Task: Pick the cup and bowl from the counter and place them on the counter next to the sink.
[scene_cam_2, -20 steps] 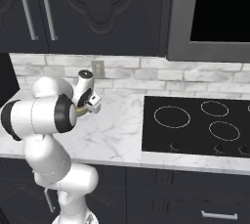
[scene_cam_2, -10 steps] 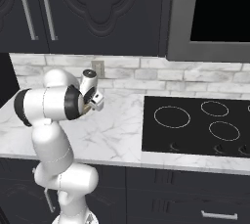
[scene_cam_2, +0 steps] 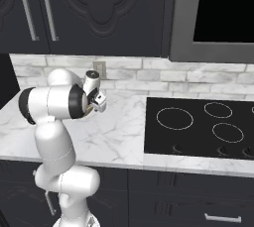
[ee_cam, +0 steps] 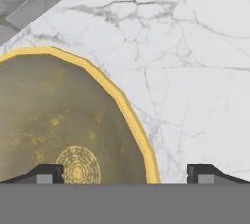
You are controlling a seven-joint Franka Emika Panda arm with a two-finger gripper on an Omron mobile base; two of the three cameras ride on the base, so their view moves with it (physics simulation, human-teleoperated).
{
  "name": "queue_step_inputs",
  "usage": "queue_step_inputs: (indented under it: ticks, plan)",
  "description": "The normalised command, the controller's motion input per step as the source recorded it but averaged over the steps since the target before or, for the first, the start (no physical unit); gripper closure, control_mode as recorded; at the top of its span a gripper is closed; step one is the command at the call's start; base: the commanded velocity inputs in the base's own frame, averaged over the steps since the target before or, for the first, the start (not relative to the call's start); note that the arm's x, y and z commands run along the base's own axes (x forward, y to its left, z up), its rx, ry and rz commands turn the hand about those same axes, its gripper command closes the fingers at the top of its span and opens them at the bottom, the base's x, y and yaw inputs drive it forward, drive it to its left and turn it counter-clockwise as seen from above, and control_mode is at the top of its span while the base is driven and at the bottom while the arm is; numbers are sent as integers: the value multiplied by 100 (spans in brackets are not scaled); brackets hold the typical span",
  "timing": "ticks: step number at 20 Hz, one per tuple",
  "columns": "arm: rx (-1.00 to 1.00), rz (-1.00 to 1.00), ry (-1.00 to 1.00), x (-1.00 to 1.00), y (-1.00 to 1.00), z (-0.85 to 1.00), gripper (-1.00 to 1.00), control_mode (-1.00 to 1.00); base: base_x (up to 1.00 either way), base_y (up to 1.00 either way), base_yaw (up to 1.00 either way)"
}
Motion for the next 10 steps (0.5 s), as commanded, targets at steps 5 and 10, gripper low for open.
queue_step_inputs:
  ticks: [5,10]
  plan:
    - [0,0,0,0,0,-20,-100,-100,0,0,0]
    - [0,0,0,0,0,-19,-100,-100,0,0,0]
